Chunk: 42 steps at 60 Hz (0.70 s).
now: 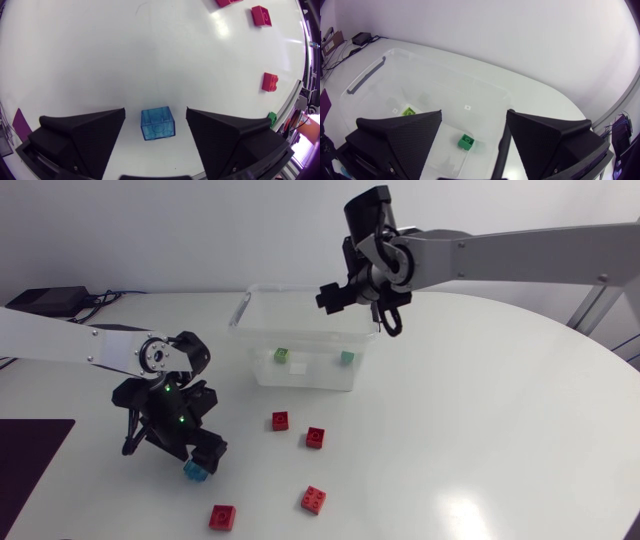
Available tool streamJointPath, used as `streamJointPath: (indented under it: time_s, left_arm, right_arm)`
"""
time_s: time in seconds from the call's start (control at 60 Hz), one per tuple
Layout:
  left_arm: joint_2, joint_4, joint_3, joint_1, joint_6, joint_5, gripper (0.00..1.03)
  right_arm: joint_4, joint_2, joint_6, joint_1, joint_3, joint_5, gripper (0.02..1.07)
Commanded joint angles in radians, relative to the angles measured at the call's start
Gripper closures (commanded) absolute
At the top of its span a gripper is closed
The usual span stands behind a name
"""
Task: Place the duplo bricks in the container
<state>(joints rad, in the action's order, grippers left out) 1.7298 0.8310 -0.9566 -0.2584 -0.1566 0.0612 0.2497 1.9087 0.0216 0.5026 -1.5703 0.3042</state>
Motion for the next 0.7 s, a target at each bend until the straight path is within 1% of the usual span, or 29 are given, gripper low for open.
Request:
streamJointPath:
  time_s: [0.0,0.1,0.133,0.15,0.333,0.45,0.583,0.683]
  left_arm:
    - [0.02,-0.004,0.021,-0.007,0.035,-0.014,0.51]
    - [0.017,0.005,0.024,-0.005,0.043,-0.023,0.72]
    - [0.017,0.01,0.024,-0.005,0.043,-0.023,0.78]
    - [0.017,0.013,0.024,-0.005,0.045,-0.023,0.79]
    - [0.017,0.033,0.03,-0.012,0.048,-0.044,0.82]
    - [-0.039,0.046,0.021,-0.024,0.048,-0.052,0.84]
    - [-0.131,0.085,-0.047,-0.022,0.045,-0.057,0.84]
    - [-0.184,0.111,-0.126,-0.012,0.043,-0.057,0.84]
  right_arm:
    - [-0.013,-0.125,0.006,0.013,0.092,0.007,0.08]
    - [-0.015,-0.221,0.008,0.034,0.191,0.006,0.08]
    - [-0.015,-0.244,0.009,0.04,0.217,0.006,0.08]
    - [-0.015,-0.257,0.009,0.044,0.231,0.006,0.08]
    - [-0.015,-0.367,0.018,0.067,0.352,0.006,0.08]
    - [-0.007,-0.424,0.023,0.096,0.441,0.0,0.08]
    - [-0.004,-0.487,0.018,0.155,0.556,-0.016,0.08]
    - [0.003,-0.528,0.017,0.194,0.616,-0.054,0.08]
